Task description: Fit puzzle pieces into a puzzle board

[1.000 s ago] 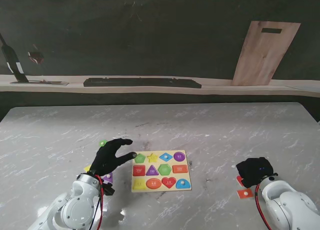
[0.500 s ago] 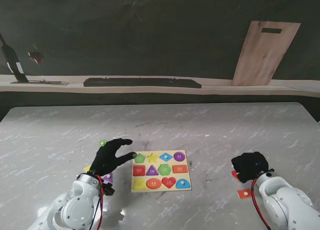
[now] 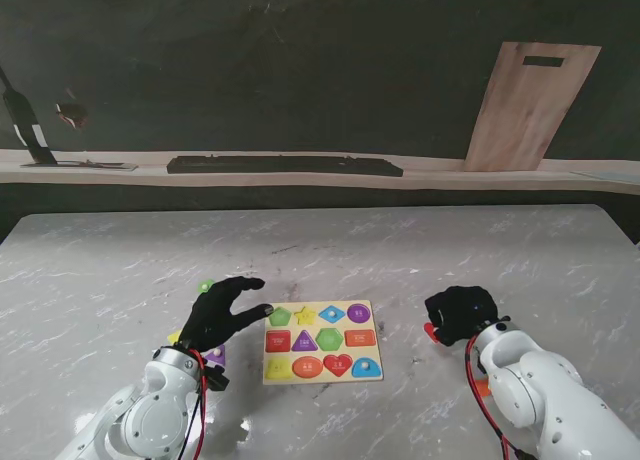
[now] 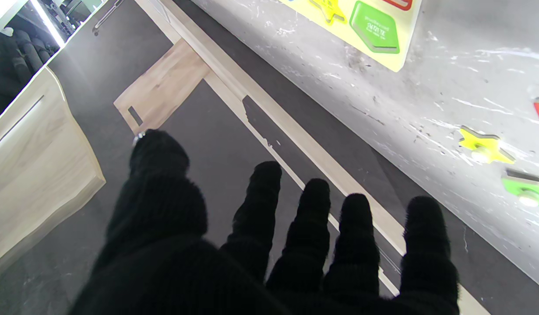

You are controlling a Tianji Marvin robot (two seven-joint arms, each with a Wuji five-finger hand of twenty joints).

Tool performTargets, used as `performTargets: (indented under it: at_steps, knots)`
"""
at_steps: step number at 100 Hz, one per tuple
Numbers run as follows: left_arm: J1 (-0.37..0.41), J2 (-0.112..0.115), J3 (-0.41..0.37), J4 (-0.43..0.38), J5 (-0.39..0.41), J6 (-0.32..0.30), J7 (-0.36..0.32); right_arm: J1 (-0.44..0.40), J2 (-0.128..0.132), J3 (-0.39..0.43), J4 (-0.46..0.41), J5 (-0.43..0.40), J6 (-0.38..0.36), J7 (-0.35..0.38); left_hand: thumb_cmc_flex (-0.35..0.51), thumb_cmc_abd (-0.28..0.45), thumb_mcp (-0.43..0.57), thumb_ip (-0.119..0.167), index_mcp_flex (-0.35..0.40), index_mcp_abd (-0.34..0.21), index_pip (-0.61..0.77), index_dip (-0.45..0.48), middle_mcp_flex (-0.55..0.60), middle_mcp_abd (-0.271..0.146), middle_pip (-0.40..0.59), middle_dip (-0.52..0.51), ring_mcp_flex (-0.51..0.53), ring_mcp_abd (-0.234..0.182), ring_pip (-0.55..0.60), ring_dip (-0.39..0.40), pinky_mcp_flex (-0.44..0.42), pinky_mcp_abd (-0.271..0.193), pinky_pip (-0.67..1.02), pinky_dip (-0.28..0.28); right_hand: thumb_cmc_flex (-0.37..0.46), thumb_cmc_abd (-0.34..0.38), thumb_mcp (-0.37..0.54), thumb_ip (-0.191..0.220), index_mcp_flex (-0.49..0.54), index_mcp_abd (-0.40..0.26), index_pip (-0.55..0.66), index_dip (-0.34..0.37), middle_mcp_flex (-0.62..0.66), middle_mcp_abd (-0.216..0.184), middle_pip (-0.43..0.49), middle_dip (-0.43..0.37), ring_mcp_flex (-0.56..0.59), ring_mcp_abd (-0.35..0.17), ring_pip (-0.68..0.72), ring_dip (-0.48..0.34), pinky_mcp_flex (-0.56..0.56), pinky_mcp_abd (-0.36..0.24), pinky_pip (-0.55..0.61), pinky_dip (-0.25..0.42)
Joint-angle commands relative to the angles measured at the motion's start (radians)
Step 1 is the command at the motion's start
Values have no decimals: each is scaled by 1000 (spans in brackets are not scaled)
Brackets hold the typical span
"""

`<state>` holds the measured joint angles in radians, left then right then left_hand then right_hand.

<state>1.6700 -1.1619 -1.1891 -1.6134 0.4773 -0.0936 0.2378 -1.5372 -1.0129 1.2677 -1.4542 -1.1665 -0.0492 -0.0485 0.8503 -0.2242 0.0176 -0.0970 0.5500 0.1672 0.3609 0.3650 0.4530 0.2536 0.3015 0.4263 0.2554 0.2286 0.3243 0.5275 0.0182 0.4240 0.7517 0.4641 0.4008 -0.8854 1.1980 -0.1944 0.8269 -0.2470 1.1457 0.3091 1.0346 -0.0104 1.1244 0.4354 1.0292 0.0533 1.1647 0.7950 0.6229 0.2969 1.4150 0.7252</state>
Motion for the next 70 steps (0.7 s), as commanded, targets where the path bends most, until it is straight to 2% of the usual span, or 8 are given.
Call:
performTargets:
  at_steps: [1, 18, 32, 54, 70]
  knots:
    - [4, -3, -1, -5, -6, 1, 1, 26, -22, -42, -26, 18, 10, 18, 9, 32, -41, 36, 20, -27, -16, -4, 10, -6, -13, -11, 6, -32, -20, -5, -15, -84, -12, 13, 39, 0, 91, 69, 76, -35, 62, 16, 34, 45, 33, -2, 36, 12, 39, 8, 14, 48, 60, 24]
    - [3, -3, -2, -4, -8, -1, -2, 85, -32, -134, -28, 98, 44, 60, 9, 33, -40, 36, 20, -26, -16, -4, 9, -6, -14, -11, 5, -29, -20, -5, -16, -84, -12, 13, 45, -7, 94, 70, 82, -26, 59, 15, 37, 55, 35, -4, 40, 20, 46, 6, 12, 59, 70, 26]
    - [4, -4, -4, -4, -8, -2, 3, 135, -37, -210, -15, 159, 40, 81, 9, 32, -41, 36, 20, -27, -16, -4, 9, -6, -14, -11, 4, -29, -20, -5, -16, -83, -12, 13, 46, -5, 94, 69, 82, -24, 58, 16, 36, 54, 35, -5, 37, 21, 46, 4, 10, 59, 71, 25]
    - [3, -1, -6, 0, 5, -9, 0, 196, -41, -315, 3, 212, 19, 105, 8, 32, -41, 36, 21, -25, -16, -4, 10, -5, -14, -11, 4, -28, -20, -5, -16, -83, -12, 13, 46, -8, 95, 69, 83, -20, 57, 17, 38, 57, 36, -6, 40, 23, 49, 1, 11, 56, 73, 23]
    - [2, -1, -4, 1, 3, -7, -2, 223, -41, -378, 12, 222, -3, 111, 8, 32, -41, 36, 21, -26, -17, -5, 11, -6, -14, -11, 5, -28, -20, -5, -16, -83, -12, 13, 45, -8, 95, 69, 85, -21, 56, 18, 39, 57, 36, -6, 40, 24, 50, 0, 11, 56, 73, 22]
